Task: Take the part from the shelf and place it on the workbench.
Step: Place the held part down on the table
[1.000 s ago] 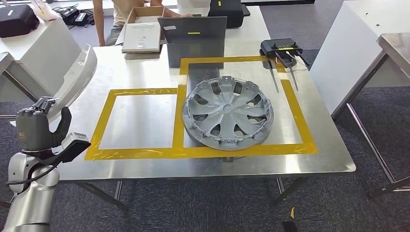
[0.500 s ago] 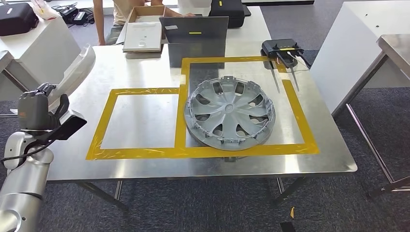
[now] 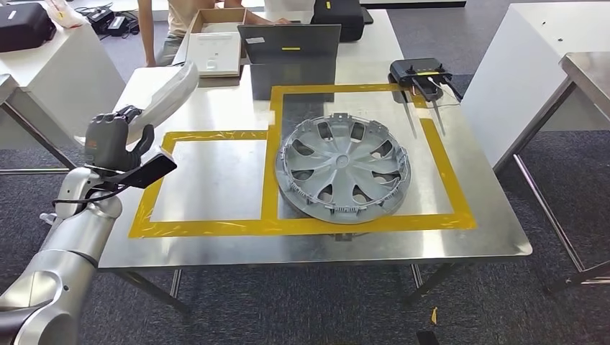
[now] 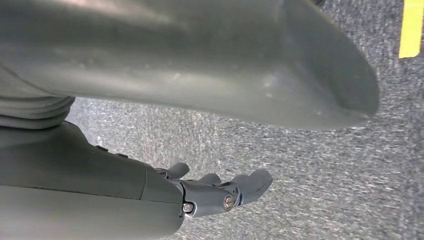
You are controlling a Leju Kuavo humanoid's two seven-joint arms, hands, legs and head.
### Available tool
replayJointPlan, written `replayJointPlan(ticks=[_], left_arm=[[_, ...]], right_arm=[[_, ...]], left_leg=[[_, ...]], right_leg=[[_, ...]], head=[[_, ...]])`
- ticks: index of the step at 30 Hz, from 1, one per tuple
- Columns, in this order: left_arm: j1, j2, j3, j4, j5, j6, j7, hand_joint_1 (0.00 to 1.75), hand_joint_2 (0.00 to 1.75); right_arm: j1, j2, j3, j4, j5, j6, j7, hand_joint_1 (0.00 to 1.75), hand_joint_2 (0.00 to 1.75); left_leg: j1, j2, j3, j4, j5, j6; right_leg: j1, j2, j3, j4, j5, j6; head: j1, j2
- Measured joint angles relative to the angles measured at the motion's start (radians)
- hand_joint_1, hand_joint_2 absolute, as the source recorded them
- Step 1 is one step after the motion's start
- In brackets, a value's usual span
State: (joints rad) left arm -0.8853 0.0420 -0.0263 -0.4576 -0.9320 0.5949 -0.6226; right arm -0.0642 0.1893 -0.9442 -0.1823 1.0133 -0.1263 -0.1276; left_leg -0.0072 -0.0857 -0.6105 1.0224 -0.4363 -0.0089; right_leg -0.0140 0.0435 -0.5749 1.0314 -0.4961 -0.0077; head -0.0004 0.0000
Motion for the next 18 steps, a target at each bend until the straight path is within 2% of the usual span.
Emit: replayJointPlan(ticks=[5,12,18], left_arm=[[-0.011,-0.041,-0.019,0.024,0.001,-0.003,0.000,1.75,1.75],[-0.008,-0.063,-0.029,0.046,0.024,-0.033,-0.023,1.75,1.75],[0.034,-0.099,-0.037,0.070,0.050,-0.034,0.001,1.75,1.75]], right_arm=[[-0.001,0.004,0.000,0.000,0.003,0.002,-0.002,0.00,0.00],[0.000,0.006,0.000,0.000,0.012,0.014,-0.003,0.00,0.00],[-0.001,0.006,0.001,0.000,0.020,0.013,-0.014,0.00,0.00]], left_leg=[[0.000,0.002,0.000,0.000,0.000,0.000],[0.000,0.002,0.000,0.000,0.000,0.000],[0.000,0.002,0.000,0.000,-0.001,0.001]], right_leg=[[0.000,0.002,0.000,0.000,0.000,0.000],[0.000,0.002,0.000,0.000,0.001,0.001],[0.000,0.002,0.000,0.000,0.000,0.001]], head=[[0.000,0.000],[0.000,0.000],[0.000,0.000]])
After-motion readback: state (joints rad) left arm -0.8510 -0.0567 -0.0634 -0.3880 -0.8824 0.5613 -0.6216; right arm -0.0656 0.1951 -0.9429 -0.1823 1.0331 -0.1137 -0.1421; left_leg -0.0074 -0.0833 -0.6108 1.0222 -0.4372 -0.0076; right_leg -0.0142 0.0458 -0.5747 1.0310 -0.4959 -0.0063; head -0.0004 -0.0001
